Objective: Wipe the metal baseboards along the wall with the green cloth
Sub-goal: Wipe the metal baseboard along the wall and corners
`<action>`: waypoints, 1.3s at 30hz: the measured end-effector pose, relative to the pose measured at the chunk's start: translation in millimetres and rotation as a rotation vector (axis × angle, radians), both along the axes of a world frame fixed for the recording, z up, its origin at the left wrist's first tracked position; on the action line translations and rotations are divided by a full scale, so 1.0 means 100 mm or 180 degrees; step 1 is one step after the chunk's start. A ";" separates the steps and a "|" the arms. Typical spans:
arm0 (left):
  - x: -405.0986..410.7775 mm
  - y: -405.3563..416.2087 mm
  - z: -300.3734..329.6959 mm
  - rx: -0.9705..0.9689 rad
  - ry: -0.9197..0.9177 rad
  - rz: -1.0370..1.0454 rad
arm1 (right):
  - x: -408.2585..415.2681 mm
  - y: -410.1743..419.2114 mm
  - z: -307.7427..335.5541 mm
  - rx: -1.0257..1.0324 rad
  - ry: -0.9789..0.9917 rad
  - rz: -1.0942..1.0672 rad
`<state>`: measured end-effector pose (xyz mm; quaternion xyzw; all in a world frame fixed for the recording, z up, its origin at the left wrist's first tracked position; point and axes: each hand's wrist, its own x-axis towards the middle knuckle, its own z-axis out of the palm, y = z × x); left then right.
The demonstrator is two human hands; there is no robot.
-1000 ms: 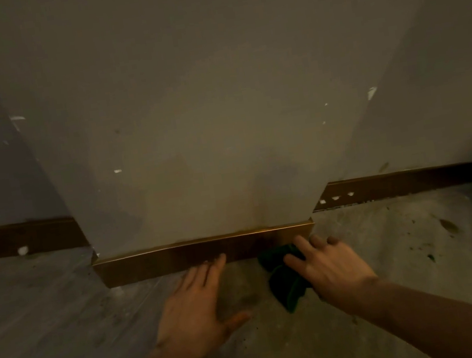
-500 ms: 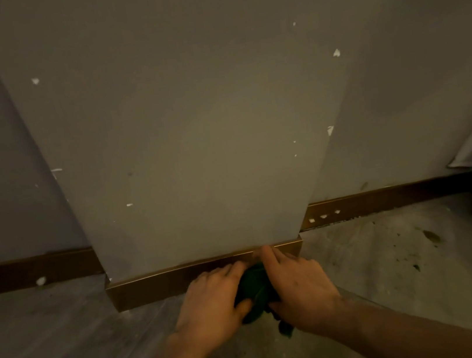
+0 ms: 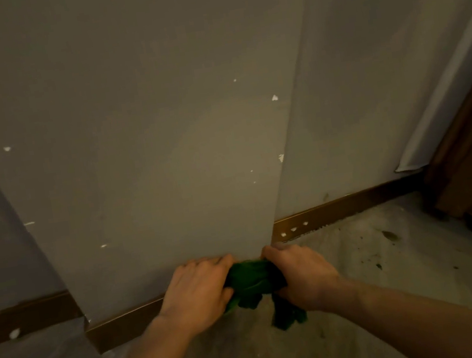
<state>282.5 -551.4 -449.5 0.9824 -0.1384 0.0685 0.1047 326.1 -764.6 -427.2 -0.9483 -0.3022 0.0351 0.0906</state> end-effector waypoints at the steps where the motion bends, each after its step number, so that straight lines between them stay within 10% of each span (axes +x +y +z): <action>1: 0.03 -0.02 0.05 0.0024 -0.0006 -0.0023 | 0.01 -0.03 0.05 -0.0014 -0.0094 -0.0002; 18: 0.38 -0.48 0.54 0.0068 -0.0302 -0.0268 | 0.19 -0.35 0.83 -0.1010 -0.0953 0.0266; 39: 1.60 -2.16 -0.67 -0.0001 0.0106 0.0433 | 1.81 -1.90 -0.46 -0.0442 -0.0303 0.0130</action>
